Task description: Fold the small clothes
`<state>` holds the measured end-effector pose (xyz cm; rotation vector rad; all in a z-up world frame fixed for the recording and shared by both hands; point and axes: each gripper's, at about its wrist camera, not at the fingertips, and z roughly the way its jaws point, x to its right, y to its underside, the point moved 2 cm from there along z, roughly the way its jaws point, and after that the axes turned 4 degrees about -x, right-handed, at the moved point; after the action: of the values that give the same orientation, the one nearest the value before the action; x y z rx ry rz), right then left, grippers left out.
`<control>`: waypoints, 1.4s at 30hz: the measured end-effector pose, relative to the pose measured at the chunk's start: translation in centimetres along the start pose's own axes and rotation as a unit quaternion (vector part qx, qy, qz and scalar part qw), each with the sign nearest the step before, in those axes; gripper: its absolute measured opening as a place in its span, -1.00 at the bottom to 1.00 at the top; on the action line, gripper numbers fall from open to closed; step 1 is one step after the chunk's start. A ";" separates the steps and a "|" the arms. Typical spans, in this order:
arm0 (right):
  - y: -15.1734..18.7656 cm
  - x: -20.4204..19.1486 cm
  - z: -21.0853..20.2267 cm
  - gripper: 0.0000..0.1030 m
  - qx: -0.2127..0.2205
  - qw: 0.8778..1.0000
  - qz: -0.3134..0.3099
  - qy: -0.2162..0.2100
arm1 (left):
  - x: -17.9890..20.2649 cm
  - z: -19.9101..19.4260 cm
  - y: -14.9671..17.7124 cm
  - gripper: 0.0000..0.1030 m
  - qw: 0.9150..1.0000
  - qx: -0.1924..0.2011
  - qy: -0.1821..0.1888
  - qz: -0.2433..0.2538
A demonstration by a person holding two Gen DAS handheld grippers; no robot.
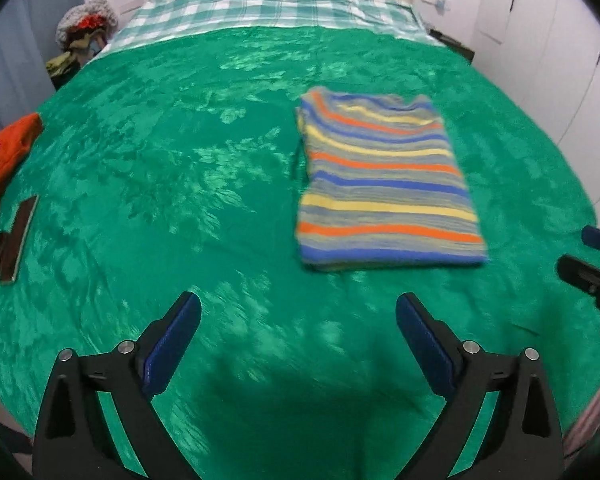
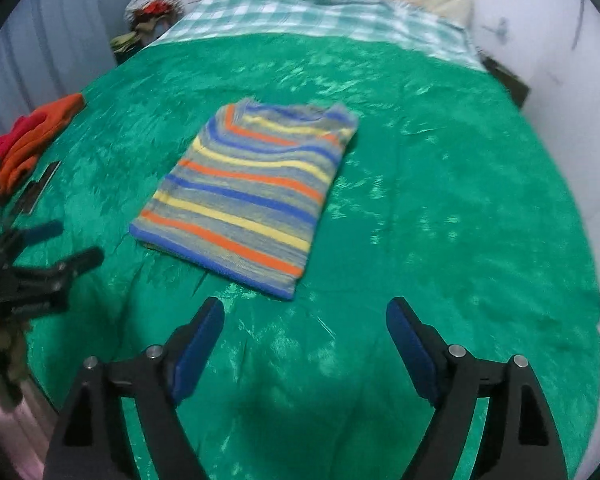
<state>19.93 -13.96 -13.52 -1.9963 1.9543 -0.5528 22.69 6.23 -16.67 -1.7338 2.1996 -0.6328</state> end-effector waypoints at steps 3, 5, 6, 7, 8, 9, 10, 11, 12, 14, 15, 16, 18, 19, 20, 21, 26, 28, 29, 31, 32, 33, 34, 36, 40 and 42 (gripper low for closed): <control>0.3 0.2 -1.6 0.68 0.004 1.000 0.010 0.015 | 1.2 -1.3 0.2 0.92 1.000 0.008 0.011 0.000; 0.6 0.0 -2.6 0.71 0.007 1.000 0.009 0.028 | 2.0 -2.2 0.2 0.92 1.000 0.014 0.016 0.002; 0.8 0.1 -3.0 0.72 0.011 0.999 0.008 0.032 | 2.5 -2.8 0.2 0.92 1.000 0.019 0.020 0.003; 1.1 0.1 -3.7 0.72 0.015 0.999 0.008 0.039 | 2.7 -3.1 0.2 0.92 1.000 0.021 0.021 0.003; 1.1 0.1 -4.0 0.73 0.019 0.999 0.009 0.046 | 3.0 -3.4 0.2 0.92 1.000 0.022 0.022 0.003; 1.3 0.1 -4.6 0.73 0.023 0.998 0.008 0.053 | 3.3 -3.7 0.2 0.92 0.999 0.023 0.022 0.004; 1.4 0.1 -4.9 0.73 0.026 0.998 0.008 0.059 | 3.5 -3.9 0.2 0.92 0.999 0.023 0.021 0.005; 1.5 0.2 -5.4 0.74 0.031 0.997 0.009 0.067 | 3.7 -4.1 0.3 0.92 0.999 0.024 0.021 0.007; 1.6 0.3 -5.8 0.74 0.034 0.997 0.009 0.073 | 3.9 -4.4 0.4 0.92 0.999 0.025 0.020 0.009; 1.8 0.4 -6.5 0.75 0.040 0.996 0.011 0.078 | 4.3 -4.7 0.5 0.92 0.999 0.026 0.021 0.011; 1.9 0.5 -6.9 0.75 0.042 0.996 0.013 0.081 | 4.5 -4.9 0.5 0.92 0.999 0.027 0.020 0.013; 2.1 0.7 -7.4 0.75 0.044 0.995 0.015 0.085 | 4.7 -5.0 0.6 0.92 0.999 0.028 0.020 0.015; 2.2 0.9 -7.9 0.75 0.047 0.995 0.016 0.088 | 4.9 -5.3 0.6 0.92 0.999 0.031 0.017 0.018; 2.2 1.0 -8.2 0.75 0.050 0.994 0.018 0.091 | 4.9 -5.4 0.6 0.92 0.999 0.033 0.015 0.019; 2.2 1.1 -8.3 0.75 0.051 0.994 0.018 0.093 | 5.0 -5.4 0.6 0.92 0.999 0.033 0.015 0.019; 2.2 1.2 -8.5 0.75 0.052 0.994 0.018 0.094 | 5.0 -5.4 0.6 0.92 0.999 0.033 0.014 0.019; 2.1 1.4 -9.1 0.75 0.058 0.993 0.018 0.101 | 5.0 -5.6 0.6 0.92 0.999 0.034 0.010 0.018; 2.0 1.4 -9.2 0.75 0.060 0.993 0.018 0.102 | 4.9 -5.7 0.6 0.92 0.999 0.035 0.009 0.017; 2.0 1.4 -9.3 0.75 0.061 0.993 0.017 0.103 | 4.9 -5.7 0.6 0.92 0.999 0.035 0.008 0.017; 2.0 1.4 -9.3 0.75 0.062 0.993 0.017 0.104 | 4.9 -5.7 0.6 0.92 0.999 0.035 0.005 0.018; 2.0 1.4 -9.2 0.75 0.061 0.993 0.016 0.104 | 4.9 -5.7 0.6 0.92 0.999 0.035 0.004 0.018; 2.0 1.4 -9.2 0.75 0.060 0.993 0.016 0.104 | 4.8 -5.7 0.6 0.92 0.999 0.035 0.003 0.017; 2.1 1.3 -9.3 0.75 0.060 0.993 0.016 0.104 | 4.8 -5.6 0.5 0.92 0.999 0.035 0.003 0.017; 2.1 1.3 -9.3 0.75 0.059 0.993 0.014 0.105 | 4.7 -5.5 0.5 0.92 0.999 0.033 0.001 0.016; 1.9 1.4 -9.0 0.75 0.057 0.992 0.011 0.108 | 4.5 -5.2 0.3 0.92 0.999 0.030 -0.002 0.015; 1.8 1.4 -9.0 0.76 0.057 0.992 0.010 0.108 | 4.4 -5.0 0.3 0.92 0.999 0.029 -0.002 0.015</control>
<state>14.18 -14.90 -6.28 -1.9124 2.0115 -0.8885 19.01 2.84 -12.25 -1.6689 2.1777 -0.6776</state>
